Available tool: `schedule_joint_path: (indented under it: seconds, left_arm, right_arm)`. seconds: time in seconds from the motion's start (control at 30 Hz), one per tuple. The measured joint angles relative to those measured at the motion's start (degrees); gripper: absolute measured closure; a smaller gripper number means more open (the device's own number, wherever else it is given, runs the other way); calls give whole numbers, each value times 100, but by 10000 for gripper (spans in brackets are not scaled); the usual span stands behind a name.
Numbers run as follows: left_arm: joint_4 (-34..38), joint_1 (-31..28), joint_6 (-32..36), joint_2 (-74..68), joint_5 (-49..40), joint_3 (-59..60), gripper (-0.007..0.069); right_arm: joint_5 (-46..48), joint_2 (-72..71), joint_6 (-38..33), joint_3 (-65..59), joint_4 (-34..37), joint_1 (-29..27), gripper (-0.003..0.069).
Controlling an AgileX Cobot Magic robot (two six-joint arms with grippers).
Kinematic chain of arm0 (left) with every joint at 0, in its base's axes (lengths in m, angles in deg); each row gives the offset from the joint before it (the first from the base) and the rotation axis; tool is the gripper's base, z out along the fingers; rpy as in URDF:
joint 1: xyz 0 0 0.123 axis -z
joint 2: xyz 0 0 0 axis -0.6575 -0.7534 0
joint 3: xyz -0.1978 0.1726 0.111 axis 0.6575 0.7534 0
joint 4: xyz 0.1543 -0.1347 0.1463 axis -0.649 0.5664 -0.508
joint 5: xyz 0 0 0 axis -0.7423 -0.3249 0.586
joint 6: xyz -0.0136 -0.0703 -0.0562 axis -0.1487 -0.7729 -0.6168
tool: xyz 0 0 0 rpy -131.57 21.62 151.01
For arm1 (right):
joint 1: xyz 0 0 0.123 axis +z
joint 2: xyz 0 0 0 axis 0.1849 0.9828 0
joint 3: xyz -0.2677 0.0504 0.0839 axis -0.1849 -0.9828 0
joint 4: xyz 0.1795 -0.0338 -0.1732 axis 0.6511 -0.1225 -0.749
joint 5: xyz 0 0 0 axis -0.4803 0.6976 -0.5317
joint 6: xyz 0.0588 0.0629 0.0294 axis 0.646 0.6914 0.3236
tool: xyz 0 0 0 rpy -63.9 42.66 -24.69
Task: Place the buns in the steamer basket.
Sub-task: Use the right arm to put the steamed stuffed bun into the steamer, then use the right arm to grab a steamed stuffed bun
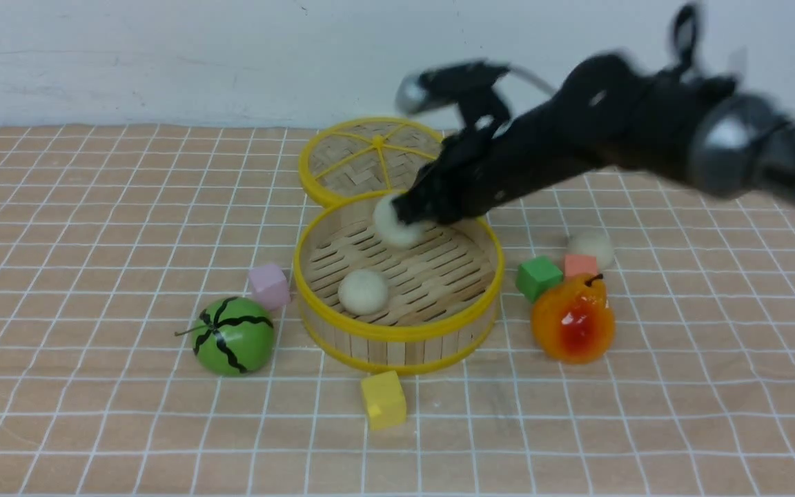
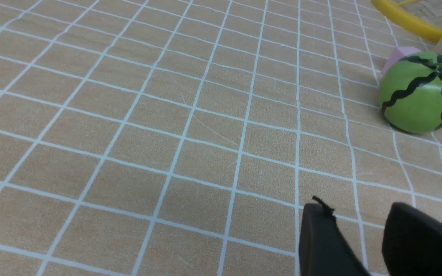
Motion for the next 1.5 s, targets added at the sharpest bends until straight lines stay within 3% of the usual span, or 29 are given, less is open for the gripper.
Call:
schedule_joint_path:
  seconds: [0.1, 0.27, 0.37, 0.57, 0.83, 1.07, 1.5]
  left_arm:
    - [0, 0, 0, 0, 0, 0, 386]
    - [0, 0, 0, 0, 0, 0, 386]
    - [0, 0, 0, 0, 0, 0, 386]
    - [0, 0, 0, 0, 0, 0, 386]
    - [0, 0, 0, 0, 0, 0, 386]
    - [0, 0, 0, 0, 0, 0, 386]
    - [0, 0, 0, 0, 0, 0, 386]
  right_arm:
    - [-353, 343, 53, -5, -29, 20, 607]
    - [-640, 602, 171, -5, -88, 0, 462]
    - [-504, 520, 195, -5, -88, 0, 325]
    - [146, -206, 317, -5, -144, -138, 200]
    - [550, -792, 700, 5, -940, -1074, 198]
    - [786, -223, 1543, 5, -1321, -2010, 272]
    - [-114, 735, 1620, 5, -1282, -2117, 346]
